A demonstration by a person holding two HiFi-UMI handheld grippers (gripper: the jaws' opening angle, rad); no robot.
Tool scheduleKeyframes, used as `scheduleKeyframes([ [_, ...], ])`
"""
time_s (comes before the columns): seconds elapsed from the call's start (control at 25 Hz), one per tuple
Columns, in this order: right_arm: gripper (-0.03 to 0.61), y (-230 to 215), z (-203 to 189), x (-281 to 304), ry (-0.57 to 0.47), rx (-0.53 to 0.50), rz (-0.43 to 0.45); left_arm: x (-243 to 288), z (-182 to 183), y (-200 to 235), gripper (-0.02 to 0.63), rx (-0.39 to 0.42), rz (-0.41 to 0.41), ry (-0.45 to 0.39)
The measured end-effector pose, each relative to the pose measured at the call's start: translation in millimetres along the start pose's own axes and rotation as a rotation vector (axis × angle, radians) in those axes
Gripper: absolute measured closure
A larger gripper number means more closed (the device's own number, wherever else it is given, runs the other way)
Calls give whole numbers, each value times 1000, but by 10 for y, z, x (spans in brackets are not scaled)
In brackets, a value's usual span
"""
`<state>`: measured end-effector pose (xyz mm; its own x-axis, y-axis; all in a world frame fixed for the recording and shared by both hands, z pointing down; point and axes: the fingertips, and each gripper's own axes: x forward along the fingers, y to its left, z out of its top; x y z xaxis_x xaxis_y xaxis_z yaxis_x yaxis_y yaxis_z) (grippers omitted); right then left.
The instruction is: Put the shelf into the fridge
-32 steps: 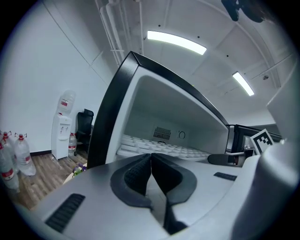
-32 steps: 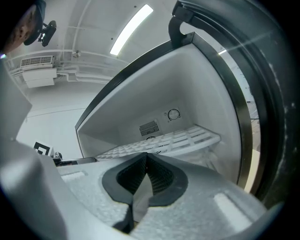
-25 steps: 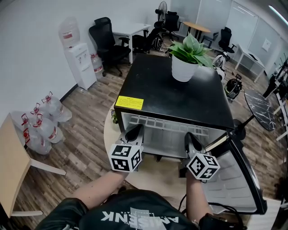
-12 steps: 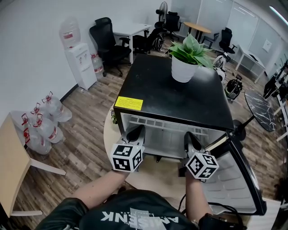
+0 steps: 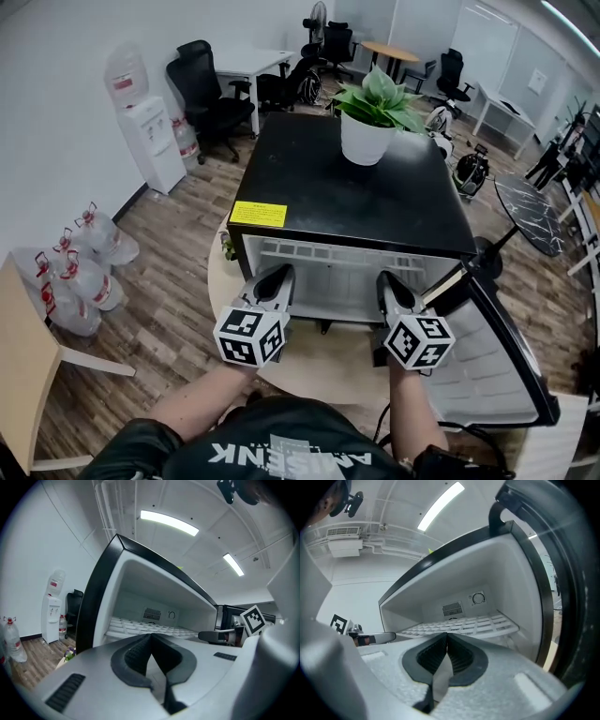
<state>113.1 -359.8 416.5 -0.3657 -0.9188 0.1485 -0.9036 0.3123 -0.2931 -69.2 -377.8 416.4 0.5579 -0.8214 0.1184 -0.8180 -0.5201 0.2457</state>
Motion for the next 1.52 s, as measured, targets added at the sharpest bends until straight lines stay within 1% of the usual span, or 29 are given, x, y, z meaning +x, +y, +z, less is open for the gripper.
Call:
scheduleKeyframes([
  [0.12, 571, 114, 39, -113, -11, -32, 11, -78, 18, -87, 611, 15, -53, 1],
  [0.28, 572, 251, 147, -296, -48, -50, 25, -206, 93, -183, 612, -40, -113, -7],
  [0.32, 572, 291, 173, -339, -54, -55, 32, -240, 123, -200, 612, -35, -123, -11],
  [0.48, 572, 453, 270, -517, -77, -65, 51, -383, 250, -266, 612, 36, -164, -34],
  [0.68, 572, 580, 321, -697, -86, -84, 44, -497, 326, -335, 612, 12, -231, -31],
  [0.84, 572, 640, 355, -817, -99, -104, 39, -594, 398, -379, 611, 36, -227, -61],
  [0.96, 572, 645, 378, -901, -110, -109, 20, -655, 433, -411, 612, 47, -224, -82],
  [1.16, 572, 659, 388, -980, -122, -117, -1, -751, 508, -468, 612, 90, -229, -111],
  [1.24, 572, 664, 404, -999, -125, -119, -5, -769, 522, -447, 612, 89, -217, -111],
  [1.36, 572, 680, 437, -1014, -131, -125, -4, -774, 522, -403, 612, 106, -196, -82],
  [1.52, 572, 720, 451, -1035, -130, -142, 5, -821, 573, -407, 611, 141, -206, -73],
])
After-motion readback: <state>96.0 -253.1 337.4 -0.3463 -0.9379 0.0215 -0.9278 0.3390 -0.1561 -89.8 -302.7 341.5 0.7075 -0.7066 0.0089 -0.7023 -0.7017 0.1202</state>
